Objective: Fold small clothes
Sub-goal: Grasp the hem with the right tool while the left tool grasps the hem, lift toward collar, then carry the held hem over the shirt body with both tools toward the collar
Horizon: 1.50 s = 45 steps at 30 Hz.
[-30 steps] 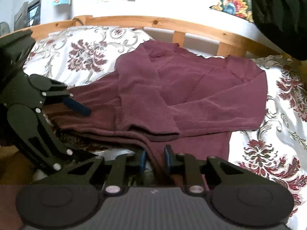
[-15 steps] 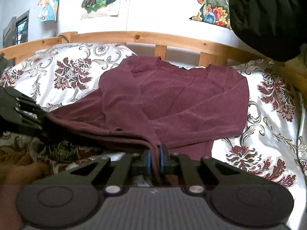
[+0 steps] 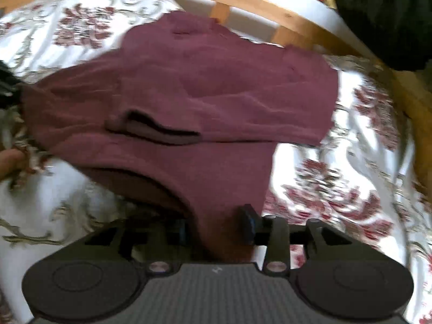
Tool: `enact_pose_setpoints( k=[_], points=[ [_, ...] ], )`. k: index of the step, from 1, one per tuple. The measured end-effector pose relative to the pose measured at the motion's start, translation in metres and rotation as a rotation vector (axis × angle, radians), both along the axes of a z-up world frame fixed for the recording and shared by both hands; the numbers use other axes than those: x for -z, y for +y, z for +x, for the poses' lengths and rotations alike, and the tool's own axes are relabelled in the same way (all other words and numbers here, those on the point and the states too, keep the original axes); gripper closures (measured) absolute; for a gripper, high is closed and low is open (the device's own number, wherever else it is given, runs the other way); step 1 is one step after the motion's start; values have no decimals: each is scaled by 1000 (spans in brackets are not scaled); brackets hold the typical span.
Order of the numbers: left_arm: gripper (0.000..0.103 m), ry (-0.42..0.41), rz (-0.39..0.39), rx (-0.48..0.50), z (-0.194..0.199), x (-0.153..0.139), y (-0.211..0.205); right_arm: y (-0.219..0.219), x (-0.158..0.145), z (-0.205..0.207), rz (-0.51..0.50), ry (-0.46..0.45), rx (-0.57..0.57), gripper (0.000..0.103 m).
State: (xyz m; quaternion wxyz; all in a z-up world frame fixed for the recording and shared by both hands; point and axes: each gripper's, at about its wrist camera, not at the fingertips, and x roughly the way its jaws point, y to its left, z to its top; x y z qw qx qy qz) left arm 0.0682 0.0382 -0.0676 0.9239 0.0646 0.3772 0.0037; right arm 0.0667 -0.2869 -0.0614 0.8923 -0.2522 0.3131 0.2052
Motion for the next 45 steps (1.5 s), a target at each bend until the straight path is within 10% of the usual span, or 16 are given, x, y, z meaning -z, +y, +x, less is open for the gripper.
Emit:
enact_pose_setpoints(
  k=[2,4,31,45],
  points=[
    [84,-14,10,3,-3,1,-1,-4,-1,-4,-37,-22,29,59],
    [94,-31,6,6,-7,0,-1,-8,-3,-8,-36,-20,27,94],
    [98,-281,-160,268,-99,-143,34,-52,-136,-156,265,-234,101,95],
    [98,-236,-96,212,16,-173,18,-48,-138,-68,290,-309,196,94]
  ],
)
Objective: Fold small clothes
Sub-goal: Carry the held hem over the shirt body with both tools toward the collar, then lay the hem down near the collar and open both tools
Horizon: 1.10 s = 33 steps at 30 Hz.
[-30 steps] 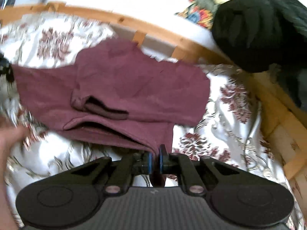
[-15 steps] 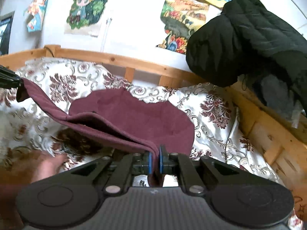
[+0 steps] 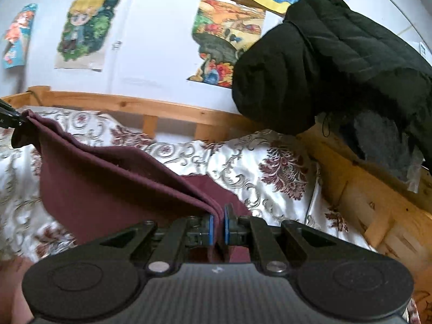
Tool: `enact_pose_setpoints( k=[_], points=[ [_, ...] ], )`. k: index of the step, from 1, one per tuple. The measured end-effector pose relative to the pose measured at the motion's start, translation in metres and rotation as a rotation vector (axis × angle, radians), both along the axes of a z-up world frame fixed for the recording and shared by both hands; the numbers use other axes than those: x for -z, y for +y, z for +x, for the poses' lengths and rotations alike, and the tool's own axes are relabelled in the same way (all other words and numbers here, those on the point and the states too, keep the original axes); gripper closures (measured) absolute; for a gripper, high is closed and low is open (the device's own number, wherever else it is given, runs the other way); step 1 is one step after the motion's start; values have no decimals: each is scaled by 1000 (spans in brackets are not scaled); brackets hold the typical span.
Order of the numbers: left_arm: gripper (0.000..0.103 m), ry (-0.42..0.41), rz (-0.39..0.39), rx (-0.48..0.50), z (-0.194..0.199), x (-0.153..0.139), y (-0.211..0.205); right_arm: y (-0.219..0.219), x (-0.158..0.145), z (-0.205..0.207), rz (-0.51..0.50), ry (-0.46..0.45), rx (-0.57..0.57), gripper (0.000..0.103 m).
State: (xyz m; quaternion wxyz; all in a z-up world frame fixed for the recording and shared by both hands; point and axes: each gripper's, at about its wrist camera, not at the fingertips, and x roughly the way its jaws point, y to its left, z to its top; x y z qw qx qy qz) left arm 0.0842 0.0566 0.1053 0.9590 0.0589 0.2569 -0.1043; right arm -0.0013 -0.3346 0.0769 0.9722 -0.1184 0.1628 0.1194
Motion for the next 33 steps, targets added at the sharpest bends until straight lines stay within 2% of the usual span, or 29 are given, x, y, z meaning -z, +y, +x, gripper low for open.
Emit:
enact_pose_setpoints(
  k=[6,12,15,20,23,26,29,31,33],
  points=[
    [98,61,53,-51,80,7,-7,1,6,72,-25,-13,17,94],
    [98,142,82,-103,155,40,-4,4,23,151,-12,10,6,94],
    [98,188,80,-122,184,63,0,12,41,184,-16,32,6,93],
    [98,251,59,-136,217,96,5,15,69,225,20,119,17,93],
    [97,276,42,-142,230,112,8,19,86,237,-21,132,9,91],
    [96,319,1,-141,239,125,12,15,102,244,-10,158,33,81],
    [95,356,-41,-160,245,133,16,7,110,240,7,142,56,68],
    [94,367,-55,-172,247,135,17,1,111,238,24,127,70,49],
    [88,375,-54,-192,246,133,17,-6,110,238,69,121,64,44]
  ],
)
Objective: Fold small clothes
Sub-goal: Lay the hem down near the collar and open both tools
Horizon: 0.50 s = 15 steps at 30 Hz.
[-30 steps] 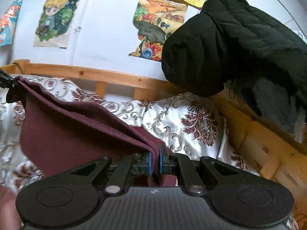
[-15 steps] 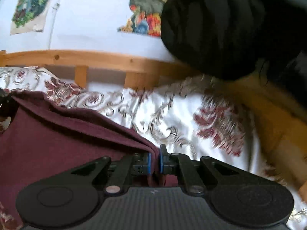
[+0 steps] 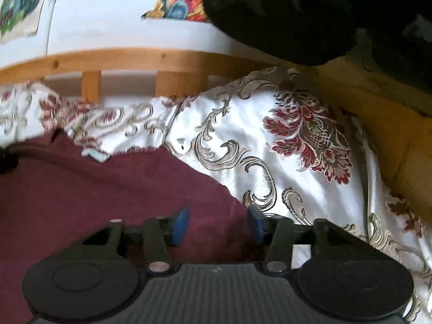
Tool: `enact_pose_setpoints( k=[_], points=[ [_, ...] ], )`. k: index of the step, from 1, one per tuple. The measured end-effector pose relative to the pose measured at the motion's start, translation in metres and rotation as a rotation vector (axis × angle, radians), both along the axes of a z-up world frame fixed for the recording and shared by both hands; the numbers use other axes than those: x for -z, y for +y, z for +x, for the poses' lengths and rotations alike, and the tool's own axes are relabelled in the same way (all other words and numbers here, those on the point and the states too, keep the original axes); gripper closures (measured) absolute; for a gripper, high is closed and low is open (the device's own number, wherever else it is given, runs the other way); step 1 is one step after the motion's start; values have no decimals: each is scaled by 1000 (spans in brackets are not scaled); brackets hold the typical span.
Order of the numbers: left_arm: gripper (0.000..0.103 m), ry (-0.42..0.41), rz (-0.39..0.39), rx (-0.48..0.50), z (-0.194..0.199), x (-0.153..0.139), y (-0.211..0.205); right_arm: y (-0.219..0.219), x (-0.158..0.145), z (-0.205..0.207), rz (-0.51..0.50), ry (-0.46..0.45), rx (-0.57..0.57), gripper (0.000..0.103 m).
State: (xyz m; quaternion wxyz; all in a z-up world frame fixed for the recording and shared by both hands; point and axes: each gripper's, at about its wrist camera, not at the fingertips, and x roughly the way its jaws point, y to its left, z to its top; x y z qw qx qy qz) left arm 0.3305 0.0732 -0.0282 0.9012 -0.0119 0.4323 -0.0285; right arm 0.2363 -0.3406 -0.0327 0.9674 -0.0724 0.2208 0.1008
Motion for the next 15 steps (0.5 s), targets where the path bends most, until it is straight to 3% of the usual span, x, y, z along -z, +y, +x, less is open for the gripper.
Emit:
enact_pose_setpoints(
  k=[4,5,6,7,8,11,15],
  points=[
    [66,3,18,-43,-4,-6,1,-5,2,-8,13,-20,-39,18],
    [49,1,23,-54,-6,-8,2,-5,3,-10,8,-19,-52,15],
    [41,-5,29,-65,-9,-10,3,-5,4,-12,0,-16,-62,11],
    [21,-20,35,-76,-13,-12,3,-5,5,-14,-12,-11,-67,6],
    [10,-49,40,-88,-19,-14,3,-4,6,-15,-21,-8,-64,3],
    [3,-121,24,-98,-37,-18,2,-5,9,-17,-2,17,-62,1],
    [2,-156,-14,-169,-63,-12,-4,-5,13,-20,9,29,-75,1]
  ],
)
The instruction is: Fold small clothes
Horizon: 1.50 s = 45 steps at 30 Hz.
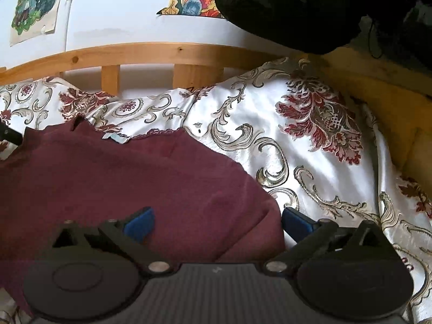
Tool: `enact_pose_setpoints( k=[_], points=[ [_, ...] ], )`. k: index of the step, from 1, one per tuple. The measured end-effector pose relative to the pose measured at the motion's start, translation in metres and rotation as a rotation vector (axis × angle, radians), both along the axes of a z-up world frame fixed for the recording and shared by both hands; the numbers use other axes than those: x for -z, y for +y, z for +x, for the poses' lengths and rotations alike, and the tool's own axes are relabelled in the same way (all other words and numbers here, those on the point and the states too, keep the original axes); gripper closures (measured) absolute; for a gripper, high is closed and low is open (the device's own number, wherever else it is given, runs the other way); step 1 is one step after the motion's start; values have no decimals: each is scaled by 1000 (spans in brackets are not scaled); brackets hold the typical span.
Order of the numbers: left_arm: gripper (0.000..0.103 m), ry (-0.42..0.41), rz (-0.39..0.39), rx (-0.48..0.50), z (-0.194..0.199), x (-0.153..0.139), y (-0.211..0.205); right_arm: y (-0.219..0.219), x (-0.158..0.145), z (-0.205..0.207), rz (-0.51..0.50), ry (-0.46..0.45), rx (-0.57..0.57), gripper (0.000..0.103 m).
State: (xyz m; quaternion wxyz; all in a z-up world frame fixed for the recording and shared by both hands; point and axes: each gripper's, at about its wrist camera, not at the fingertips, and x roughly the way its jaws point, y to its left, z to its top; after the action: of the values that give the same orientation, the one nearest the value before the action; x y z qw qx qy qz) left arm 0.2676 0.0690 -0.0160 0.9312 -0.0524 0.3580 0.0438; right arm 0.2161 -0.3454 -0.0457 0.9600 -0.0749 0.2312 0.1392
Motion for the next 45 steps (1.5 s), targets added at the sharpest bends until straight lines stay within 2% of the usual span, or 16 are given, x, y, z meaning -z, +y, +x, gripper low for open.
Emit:
enact_pose_setpoints(
  k=[3,7,9,12,14,18,19,22,26,30,33,35,37,41,43,45],
  points=[
    [1,-62,-33,-46,-29,7,-8,-2,-2,-6,42,-44,16,2],
    [1,-140,-29,-128,-67,17,-19,-3,-7,-10,106,-96,0,21],
    [1,-126,-40,-135,-78,23,-21,-2,-6,-8,94,-85,-4,27],
    [1,-69,-43,-127,-84,31,-24,1,1,0,66,-7,-7,34],
    [1,-29,-40,-144,-85,36,-25,-1,8,7,71,68,9,45],
    [1,12,-81,-176,-87,44,-21,-16,15,13,196,152,39,91],
    [1,14,-97,-183,-88,44,-19,-18,14,12,215,150,41,97],
    [1,18,-133,-200,-91,43,-14,-22,3,0,211,94,54,98],
    [1,14,-151,-220,-96,40,-8,-21,-8,-12,166,65,75,98],
    [1,38,-166,-250,-100,44,-4,-17,7,-7,134,129,83,97],
    [1,41,-190,-265,-103,45,-1,-15,11,-7,121,134,91,94],
    [1,46,-185,-258,-103,45,-1,-12,10,-9,105,118,95,85],
    [1,49,-178,-254,-102,45,-2,-8,8,-12,75,94,97,62],
    [1,48,-181,-252,-103,44,-2,5,1,-21,6,19,69,36],
    [1,47,-179,-251,-103,44,-2,14,-1,-27,-27,-29,40,19],
    [1,49,-173,-248,-103,45,-2,23,-1,-32,-42,-58,-7,9]
  ],
)
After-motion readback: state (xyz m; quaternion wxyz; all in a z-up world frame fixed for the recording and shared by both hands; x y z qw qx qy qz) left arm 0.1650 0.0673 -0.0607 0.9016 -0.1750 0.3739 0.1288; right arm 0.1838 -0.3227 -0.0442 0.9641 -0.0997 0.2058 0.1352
